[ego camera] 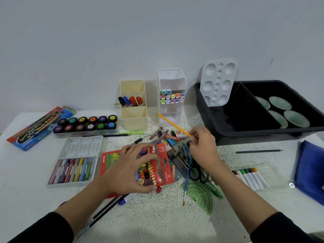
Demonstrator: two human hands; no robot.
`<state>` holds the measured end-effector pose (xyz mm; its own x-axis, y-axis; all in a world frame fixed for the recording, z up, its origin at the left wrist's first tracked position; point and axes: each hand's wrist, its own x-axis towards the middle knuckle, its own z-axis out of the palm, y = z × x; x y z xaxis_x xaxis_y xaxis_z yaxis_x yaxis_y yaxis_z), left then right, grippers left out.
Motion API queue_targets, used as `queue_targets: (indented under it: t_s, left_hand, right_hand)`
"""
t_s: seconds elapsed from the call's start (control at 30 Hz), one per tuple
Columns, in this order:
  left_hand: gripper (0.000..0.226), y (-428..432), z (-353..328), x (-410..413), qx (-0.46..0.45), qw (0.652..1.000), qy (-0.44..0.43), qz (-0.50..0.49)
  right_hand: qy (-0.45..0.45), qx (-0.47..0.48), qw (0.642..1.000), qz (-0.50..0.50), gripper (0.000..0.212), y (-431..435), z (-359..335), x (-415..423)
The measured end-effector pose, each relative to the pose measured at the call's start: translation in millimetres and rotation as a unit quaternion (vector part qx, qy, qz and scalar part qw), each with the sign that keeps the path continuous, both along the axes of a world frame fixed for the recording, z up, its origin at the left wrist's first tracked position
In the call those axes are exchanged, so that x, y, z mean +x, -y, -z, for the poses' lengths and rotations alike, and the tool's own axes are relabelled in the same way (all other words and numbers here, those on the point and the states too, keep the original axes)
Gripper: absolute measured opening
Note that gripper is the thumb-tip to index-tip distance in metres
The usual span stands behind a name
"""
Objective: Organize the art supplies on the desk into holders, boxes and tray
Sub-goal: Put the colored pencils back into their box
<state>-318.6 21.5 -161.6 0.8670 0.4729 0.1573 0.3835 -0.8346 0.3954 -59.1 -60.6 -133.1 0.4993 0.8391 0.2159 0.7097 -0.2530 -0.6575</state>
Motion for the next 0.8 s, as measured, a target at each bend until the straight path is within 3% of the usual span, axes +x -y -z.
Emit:
queue_targets:
  t_s: [0.1,0.43,0.8]
  left_hand:
    - [0.078,1.3,0.1,-0.6,-0.001,1.0,0.031,0.0]
    - [0.079,1.0,1.1,-0.1,-0.012,0.999,0.038,-0.006]
    - [0.079,1.1,1.7,-0.1,0.002,1.0,0.023,0.003]
  right_hand:
    - [-0.042,-0.012,0.996,-0.074,0.027,12.0,-1.7,-2.7]
    - [0.075,-0.065,0.989,-0.111,0.026,48.7,7.5,21.4]
    - [0.078,-0.043,0.967,-0.238,0.019,21.5,15.3,-17.2]
